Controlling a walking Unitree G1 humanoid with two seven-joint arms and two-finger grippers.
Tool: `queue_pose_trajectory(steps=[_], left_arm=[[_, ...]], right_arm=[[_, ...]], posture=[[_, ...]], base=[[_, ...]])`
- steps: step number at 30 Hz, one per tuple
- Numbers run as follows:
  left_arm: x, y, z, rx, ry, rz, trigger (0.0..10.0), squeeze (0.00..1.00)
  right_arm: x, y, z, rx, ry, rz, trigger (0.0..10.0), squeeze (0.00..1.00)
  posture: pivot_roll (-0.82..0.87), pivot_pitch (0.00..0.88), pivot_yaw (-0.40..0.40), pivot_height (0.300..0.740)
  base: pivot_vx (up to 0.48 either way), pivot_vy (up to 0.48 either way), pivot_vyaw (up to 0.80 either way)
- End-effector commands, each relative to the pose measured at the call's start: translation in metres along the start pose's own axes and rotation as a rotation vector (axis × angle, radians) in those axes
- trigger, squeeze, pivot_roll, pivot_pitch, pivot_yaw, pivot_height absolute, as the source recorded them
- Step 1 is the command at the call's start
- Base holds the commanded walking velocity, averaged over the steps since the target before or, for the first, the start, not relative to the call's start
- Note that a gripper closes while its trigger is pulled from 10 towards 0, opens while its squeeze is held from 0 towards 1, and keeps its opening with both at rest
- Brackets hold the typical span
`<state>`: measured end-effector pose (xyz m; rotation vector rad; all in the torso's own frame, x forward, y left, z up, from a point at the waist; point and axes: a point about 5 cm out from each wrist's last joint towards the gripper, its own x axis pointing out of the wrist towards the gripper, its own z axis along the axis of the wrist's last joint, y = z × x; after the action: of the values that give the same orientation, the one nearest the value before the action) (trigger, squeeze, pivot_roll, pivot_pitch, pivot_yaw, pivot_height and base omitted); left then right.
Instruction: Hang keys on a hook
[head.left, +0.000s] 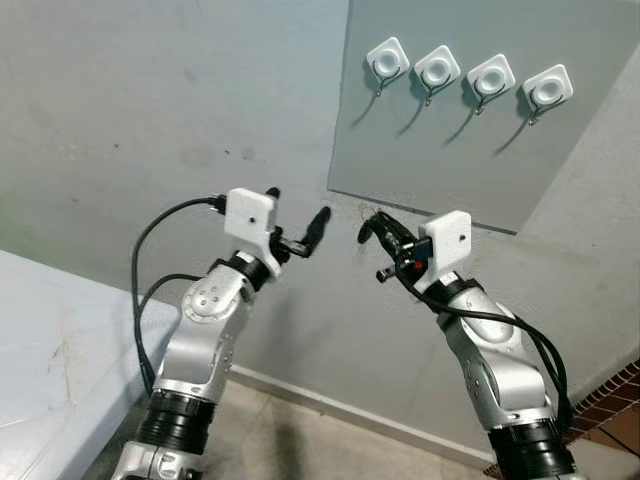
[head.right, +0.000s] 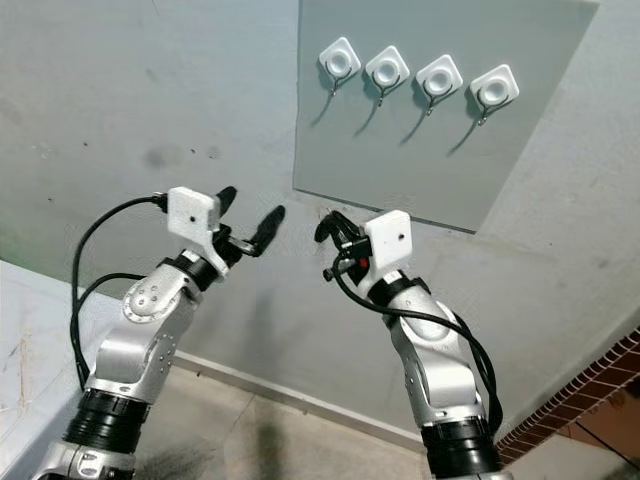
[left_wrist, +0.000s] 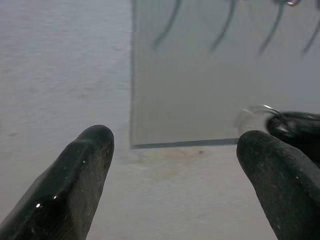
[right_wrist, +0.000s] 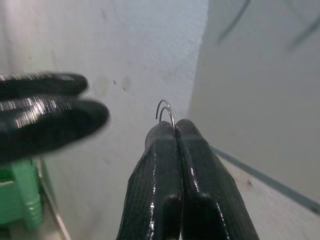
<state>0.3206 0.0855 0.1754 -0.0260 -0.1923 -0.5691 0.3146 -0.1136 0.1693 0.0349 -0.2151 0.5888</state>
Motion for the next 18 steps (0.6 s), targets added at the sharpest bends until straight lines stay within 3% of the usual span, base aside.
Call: queue_pose_trajectory(steps=[1, 10, 15, 18], left_arm=[[0.002, -0.009, 0.008, 0.027, -0.01, -0.047, 10.0, 0.0], [0.002, -0.016, 0.017, 0.053, -0.024, -0.096, 10.0, 0.0], [0.002, -0.016, 0.031, 0.076, -0.054, -0.126, 10.0, 0.0], [0.003, -0.015, 0.035, 0.076, -0.059, -0.126, 10.0, 0.0]], right_arm=[[0.01, 0.005, 0.022, 0.028, -0.078, 0.06, 10.0, 0.0], [0.029, 0.006, 0.046, 0.12, -0.189, 0.086, 10.0, 0.0], [0.04, -0.006, 0.065, 0.191, -0.274, 0.047, 10.0, 0.0], [0.041, -0.009, 0.067, 0.187, -0.277, 0.036, 10.0, 0.0]], posture=[[0.01, 0.021, -0.04, 0.732], [0.01, 0.026, -0.04, 0.732], [0.02, 0.031, -0.037, 0.732], [0.02, 0.031, -0.037, 0.732]], base=[[0.0, 0.0, 0.0], [0.0, 0.0, 0.0], [0.0, 0.0, 0.0], [0.0, 0.0, 0.0]])
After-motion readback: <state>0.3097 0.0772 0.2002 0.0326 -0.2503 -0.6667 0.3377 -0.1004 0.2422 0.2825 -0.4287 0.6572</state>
